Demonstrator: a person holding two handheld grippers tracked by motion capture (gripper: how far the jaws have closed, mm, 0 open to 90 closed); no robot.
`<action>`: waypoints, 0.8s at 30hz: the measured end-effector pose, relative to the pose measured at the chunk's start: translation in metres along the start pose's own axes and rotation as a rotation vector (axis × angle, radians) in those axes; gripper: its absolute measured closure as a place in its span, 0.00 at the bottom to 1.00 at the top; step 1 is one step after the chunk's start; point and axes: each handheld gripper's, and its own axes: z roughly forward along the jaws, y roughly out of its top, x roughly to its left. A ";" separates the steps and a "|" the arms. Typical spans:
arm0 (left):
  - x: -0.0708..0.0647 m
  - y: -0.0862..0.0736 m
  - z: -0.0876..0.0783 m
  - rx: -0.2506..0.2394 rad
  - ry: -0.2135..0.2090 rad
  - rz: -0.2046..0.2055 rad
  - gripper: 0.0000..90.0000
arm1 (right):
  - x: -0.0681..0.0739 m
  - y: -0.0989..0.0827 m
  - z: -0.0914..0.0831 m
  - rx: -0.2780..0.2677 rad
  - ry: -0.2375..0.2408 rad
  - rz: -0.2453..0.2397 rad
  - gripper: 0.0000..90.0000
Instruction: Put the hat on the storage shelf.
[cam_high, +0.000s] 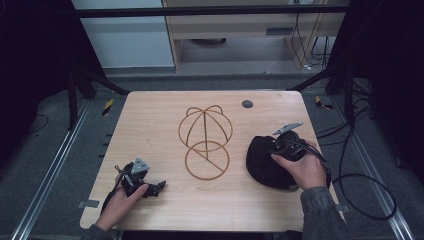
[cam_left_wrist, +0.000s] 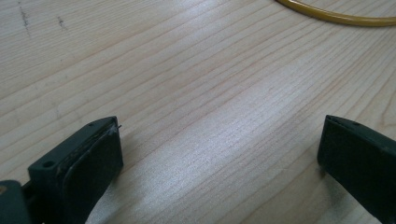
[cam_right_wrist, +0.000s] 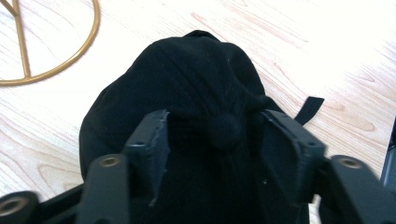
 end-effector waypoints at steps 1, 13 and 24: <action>0.000 0.000 0.000 0.000 0.000 0.000 0.00 | 0.000 0.000 0.000 0.000 0.000 0.000 0.52; 0.000 0.000 0.000 0.000 0.000 0.000 0.00 | -0.005 0.006 0.005 0.027 0.041 -0.024 0.85; 0.000 0.000 0.000 0.000 0.000 0.002 0.00 | -0.009 0.008 -0.048 -0.144 0.132 -0.013 0.85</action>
